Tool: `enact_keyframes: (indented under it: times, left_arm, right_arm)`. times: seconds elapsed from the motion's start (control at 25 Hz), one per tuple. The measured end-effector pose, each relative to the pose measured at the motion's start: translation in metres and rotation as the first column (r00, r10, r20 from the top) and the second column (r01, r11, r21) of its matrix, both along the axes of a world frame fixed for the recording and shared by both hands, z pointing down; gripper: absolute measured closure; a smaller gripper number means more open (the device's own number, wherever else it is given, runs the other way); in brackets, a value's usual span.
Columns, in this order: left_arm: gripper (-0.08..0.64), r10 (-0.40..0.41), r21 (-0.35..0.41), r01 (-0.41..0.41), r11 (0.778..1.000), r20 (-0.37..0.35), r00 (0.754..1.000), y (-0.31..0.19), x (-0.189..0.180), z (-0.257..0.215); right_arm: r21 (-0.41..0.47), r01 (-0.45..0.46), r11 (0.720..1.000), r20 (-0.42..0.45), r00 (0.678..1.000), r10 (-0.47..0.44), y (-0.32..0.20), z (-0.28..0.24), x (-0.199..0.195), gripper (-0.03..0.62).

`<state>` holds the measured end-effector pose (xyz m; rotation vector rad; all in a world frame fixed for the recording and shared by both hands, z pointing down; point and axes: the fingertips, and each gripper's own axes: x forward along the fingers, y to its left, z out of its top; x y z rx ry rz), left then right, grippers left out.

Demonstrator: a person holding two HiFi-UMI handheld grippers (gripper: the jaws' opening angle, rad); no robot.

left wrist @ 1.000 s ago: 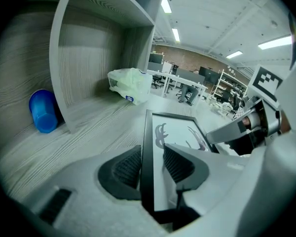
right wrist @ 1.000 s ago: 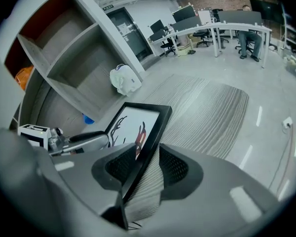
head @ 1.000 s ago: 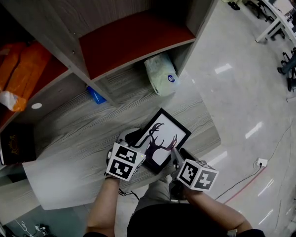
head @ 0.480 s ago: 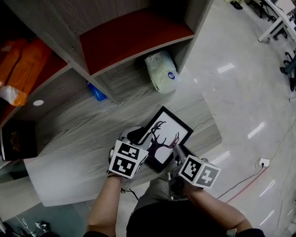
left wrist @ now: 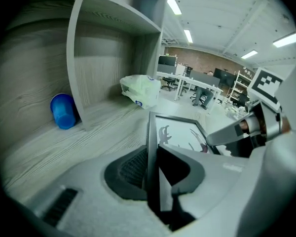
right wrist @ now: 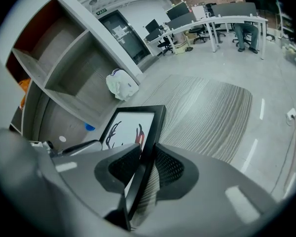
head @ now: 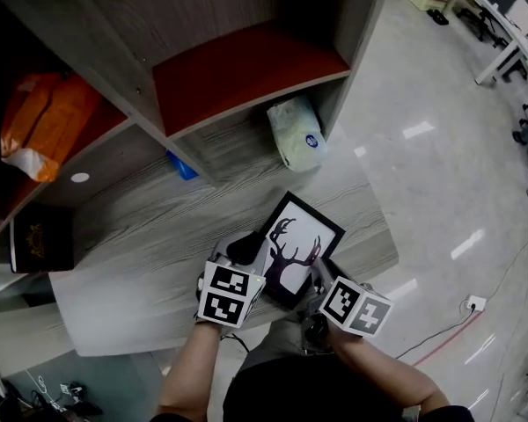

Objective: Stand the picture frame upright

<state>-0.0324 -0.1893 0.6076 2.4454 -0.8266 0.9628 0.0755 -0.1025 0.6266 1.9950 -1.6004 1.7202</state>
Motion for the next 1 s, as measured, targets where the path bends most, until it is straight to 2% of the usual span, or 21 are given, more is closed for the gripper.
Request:
enact_keyframes:
  times: [0.2,0.48,0.8,1.0]
  left_arm:
    - [0.488,-0.046,0.022,0.046,0.999,-0.009,0.999,0.005,-0.001,-0.008]
    - [0.489,-0.145,0.054,0.148,0.987,-0.057,0.988,0.004,-0.013,-0.027]
    - [0.489,-0.262,0.096,0.274,0.957,-0.127,0.957,0.007,-0.034,-0.052]
    - [0.491,-0.324,0.117,0.347,0.930,-0.180,0.929,0.011,-0.047,-0.069]
  right_arm:
    - [0.023,0.022,0.999,-0.012,1.000,-0.022,-0.002,-0.005,0.004,0.506]
    - [0.114,0.090,0.989,-0.059,0.995,-0.084,-0.013,-0.026,-0.001,0.508]
    - [0.187,0.163,0.969,-0.100,0.984,-0.146,-0.026,-0.051,-0.012,0.512]
    - [0.230,0.204,0.951,-0.129,0.976,-0.178,-0.031,-0.066,-0.022,0.514]
